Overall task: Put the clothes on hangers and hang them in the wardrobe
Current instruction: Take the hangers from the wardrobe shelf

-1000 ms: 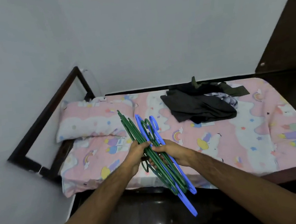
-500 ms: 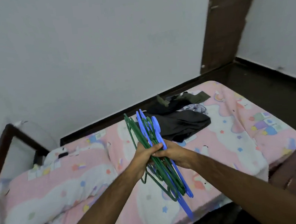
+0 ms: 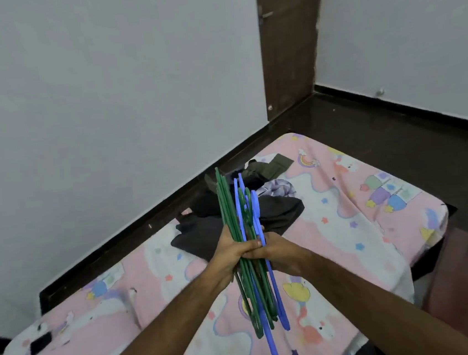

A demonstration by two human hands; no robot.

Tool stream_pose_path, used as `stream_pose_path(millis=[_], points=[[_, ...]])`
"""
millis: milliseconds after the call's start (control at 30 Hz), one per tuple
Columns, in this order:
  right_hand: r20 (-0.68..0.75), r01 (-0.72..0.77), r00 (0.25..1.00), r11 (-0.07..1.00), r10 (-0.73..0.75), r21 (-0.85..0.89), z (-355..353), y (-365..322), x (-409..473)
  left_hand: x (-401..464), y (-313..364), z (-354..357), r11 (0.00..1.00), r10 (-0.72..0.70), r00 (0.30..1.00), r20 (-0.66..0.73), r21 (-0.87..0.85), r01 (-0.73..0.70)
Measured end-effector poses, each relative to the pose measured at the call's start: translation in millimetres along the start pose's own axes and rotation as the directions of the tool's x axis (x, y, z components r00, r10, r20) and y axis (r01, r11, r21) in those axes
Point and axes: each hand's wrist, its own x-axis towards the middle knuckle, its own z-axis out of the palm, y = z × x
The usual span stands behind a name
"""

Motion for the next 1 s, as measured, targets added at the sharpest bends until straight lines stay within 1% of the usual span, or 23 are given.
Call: stream_pose_path(millis=[67,133,200,300,367,467,567,600,667,733,800,900,1000], points=[[-0.038,-0.016,0.999,1.000,0.015,-0.026,-26,-6,13,29,7,17,0.999,-0.021,0.999,0.028,0.033,0.021],[-0.077,-0.023,0.997,1.000,0.022,-0.009,-50,-11,21,56,10,34,0.997,-0.037,0.998,0.052,0.065,0.034],[-0.114,-0.017,0.993,0.999,0.020,0.032,-72,-13,26,77,12,49,0.991,-0.037,0.996,0.076,0.128,0.027],[-0.153,0.020,0.988,0.992,-0.001,0.124,-89,-13,29,99,11,65,0.980,-0.001,0.994,0.113,0.197,-0.021],[-0.217,0.062,0.976,0.987,-0.028,0.150,-91,-12,34,110,10,69,0.975,0.030,0.990,0.136,0.216,-0.059],[-0.304,0.135,0.949,0.980,-0.086,0.146,-82,-11,47,128,5,65,0.950,0.089,0.982,0.166,0.282,-0.134],[-0.396,0.165,0.913,0.975,-0.094,0.151,-71,-3,74,152,1,49,0.925,0.146,0.971,0.190,0.320,-0.202],[-0.403,0.180,0.908,0.975,-0.112,0.134,-68,1,86,161,-2,41,0.916,0.162,0.969,0.189,0.335,-0.219],[-0.384,0.249,0.900,0.966,-0.206,0.067,-59,13,112,181,-11,21,0.888,0.197,0.960,0.197,0.379,-0.260],[-0.358,0.291,0.893,0.957,-0.272,0.001,-42,29,136,201,-27,-5,0.836,0.207,0.950,0.236,0.462,-0.297],[-0.298,0.325,0.903,0.946,-0.308,0.006,-24,51,172,222,-45,-38,0.759,0.184,0.934,0.307,0.560,-0.333],[-0.265,0.282,0.927,0.959,-0.265,0.029,16,100,242,258,-81,-107,0.617,0.105,0.911,0.398,0.693,-0.374],[-0.277,0.224,0.934,0.974,-0.227,-0.043,63,165,309,275,-132,-186,0.492,0.041,0.865,0.501,0.743,-0.454]])
